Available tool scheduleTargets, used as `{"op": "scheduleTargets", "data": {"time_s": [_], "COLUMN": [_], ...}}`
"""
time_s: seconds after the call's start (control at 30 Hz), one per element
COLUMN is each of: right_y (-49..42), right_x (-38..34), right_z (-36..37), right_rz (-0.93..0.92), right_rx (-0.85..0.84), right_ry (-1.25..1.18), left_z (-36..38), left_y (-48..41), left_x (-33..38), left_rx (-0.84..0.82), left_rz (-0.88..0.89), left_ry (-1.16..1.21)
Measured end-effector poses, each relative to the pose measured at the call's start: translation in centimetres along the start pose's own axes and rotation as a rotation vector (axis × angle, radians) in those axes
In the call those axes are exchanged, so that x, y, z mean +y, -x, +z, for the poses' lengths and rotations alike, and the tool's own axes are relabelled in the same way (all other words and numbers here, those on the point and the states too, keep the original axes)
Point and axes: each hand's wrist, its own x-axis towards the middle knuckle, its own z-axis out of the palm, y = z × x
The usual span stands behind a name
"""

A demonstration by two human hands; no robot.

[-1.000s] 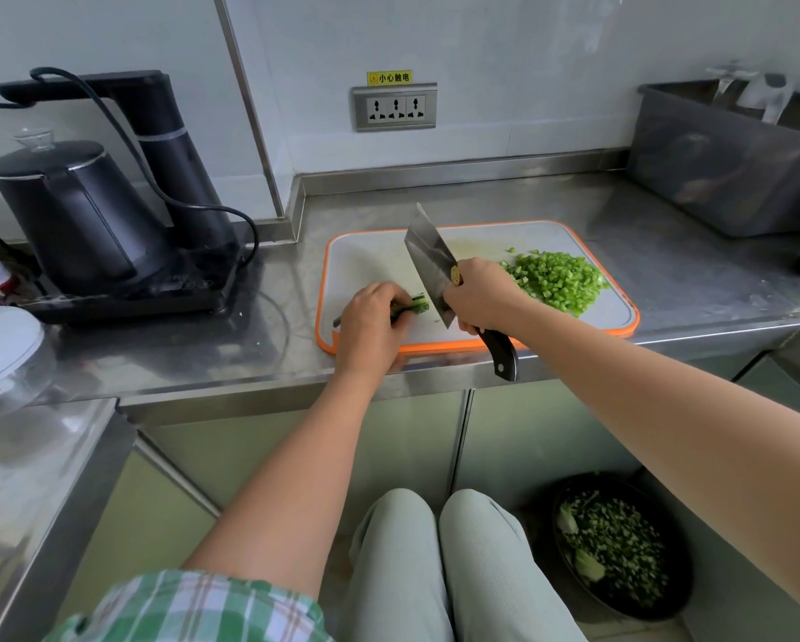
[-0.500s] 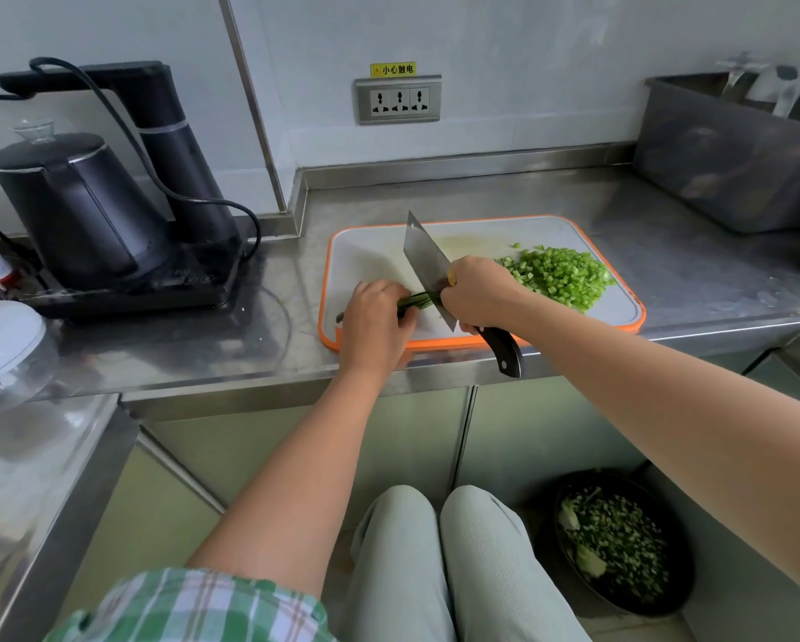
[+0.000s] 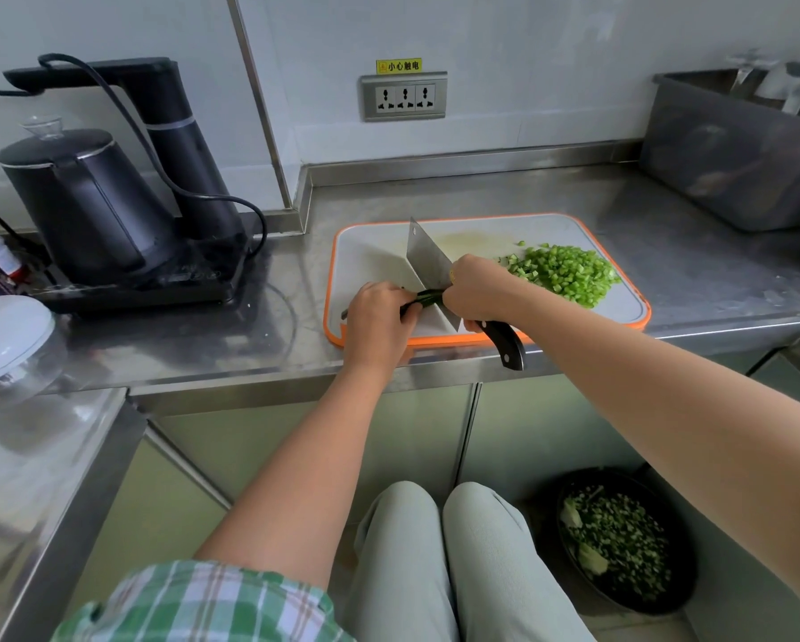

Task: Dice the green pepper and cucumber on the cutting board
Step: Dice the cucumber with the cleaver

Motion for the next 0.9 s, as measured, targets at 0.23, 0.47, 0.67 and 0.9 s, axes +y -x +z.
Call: {"op": "scheduleTargets", "data": {"time_s": [0.23, 0.47, 0.67, 0.9], "right_y": [-0.1, 0.4, 0.2, 0.6], "right_x": [0.5, 0.3, 0.5, 1.1], "right_z": [0.6, -0.7, 0.1, -0.1], "right_rz": [0.028, -0.009, -0.018, -0.030], "right_rx": [0.079, -0.003, 0.000, 0.068], "right_ry": [-0.061, -0.026, -0.026, -0.073], "left_z": [0.2, 0.1, 0.3, 0.3], "left_y": [-0.1, 0.0, -0.1, 0.0], "left_x": [-0.3, -0.3, -0.5, -0.4], "left_rx": [0.010, 0.021, -0.006, 0.020], "left_rz": [-0.001, 0.012, 0.007, 0.020], "left_ry": [0.018, 0.047, 0.019, 0.016]}}
